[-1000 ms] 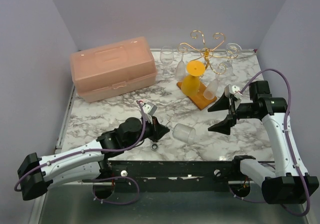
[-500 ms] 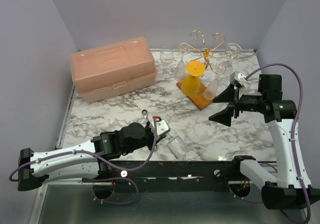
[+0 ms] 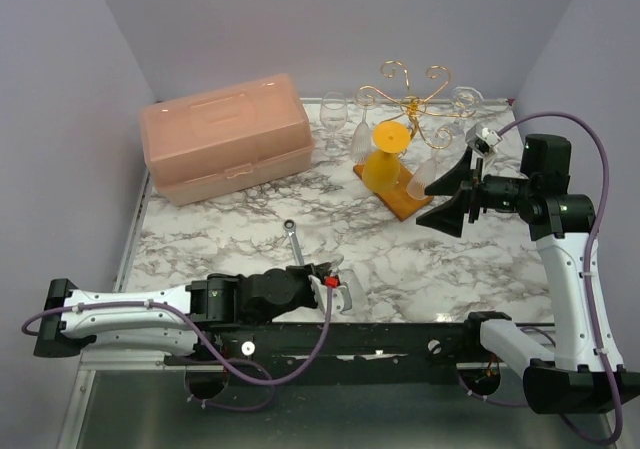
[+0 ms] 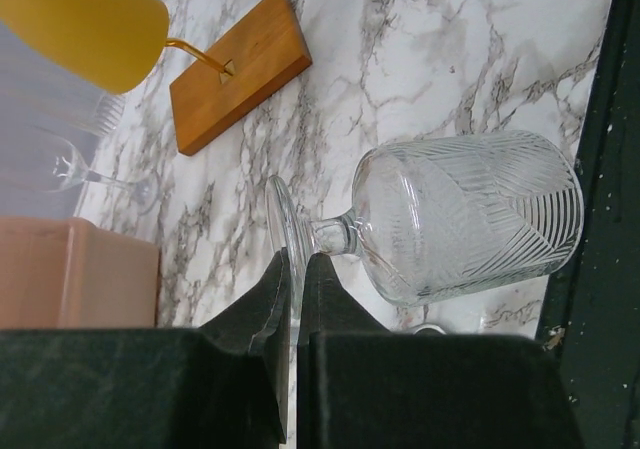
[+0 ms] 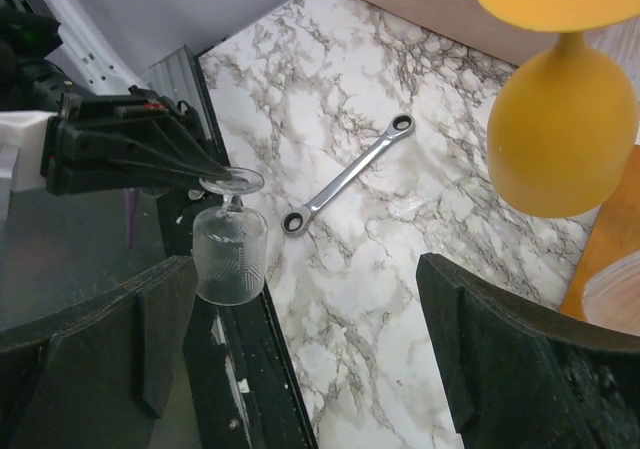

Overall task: Place the wine glass upside down on the wine glass rack
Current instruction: Turn the wine glass upside down at the wine rack.

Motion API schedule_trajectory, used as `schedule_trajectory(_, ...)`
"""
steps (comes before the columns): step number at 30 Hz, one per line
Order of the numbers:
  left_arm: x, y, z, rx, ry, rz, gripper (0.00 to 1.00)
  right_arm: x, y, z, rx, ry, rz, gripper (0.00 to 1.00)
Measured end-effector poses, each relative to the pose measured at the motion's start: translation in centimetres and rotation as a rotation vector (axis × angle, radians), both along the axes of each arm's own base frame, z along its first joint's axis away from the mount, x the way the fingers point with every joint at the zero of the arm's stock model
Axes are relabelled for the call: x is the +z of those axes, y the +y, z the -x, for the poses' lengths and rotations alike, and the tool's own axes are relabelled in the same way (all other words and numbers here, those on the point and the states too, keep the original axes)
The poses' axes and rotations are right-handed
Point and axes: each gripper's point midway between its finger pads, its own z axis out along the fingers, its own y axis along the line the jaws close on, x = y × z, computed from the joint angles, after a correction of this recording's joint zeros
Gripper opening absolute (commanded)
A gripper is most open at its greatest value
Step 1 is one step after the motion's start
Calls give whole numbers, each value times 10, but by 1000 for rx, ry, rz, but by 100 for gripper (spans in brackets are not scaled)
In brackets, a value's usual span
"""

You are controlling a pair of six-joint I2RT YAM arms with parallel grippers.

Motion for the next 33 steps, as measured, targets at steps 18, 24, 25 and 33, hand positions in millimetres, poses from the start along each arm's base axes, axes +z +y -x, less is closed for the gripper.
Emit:
schedule_trajectory(18, 14, -29, 8, -83, -312, -120, 0, -11, 6, -6, -66, 223, -112, 99)
schedule_trajectory(24, 16, -33, 7, -80, -371, -132, 0, -24, 8, -5, -72, 310, -137, 100)
schedule_trajectory(25, 16, -34, 6, -80, -381, -137, 0, -24, 8, -5, -72, 312, -140, 100)
schedule_trajectory(33, 18, -39, 8, -84, -422, -149, 0, -20, 9, -3, -67, 320, -160, 100)
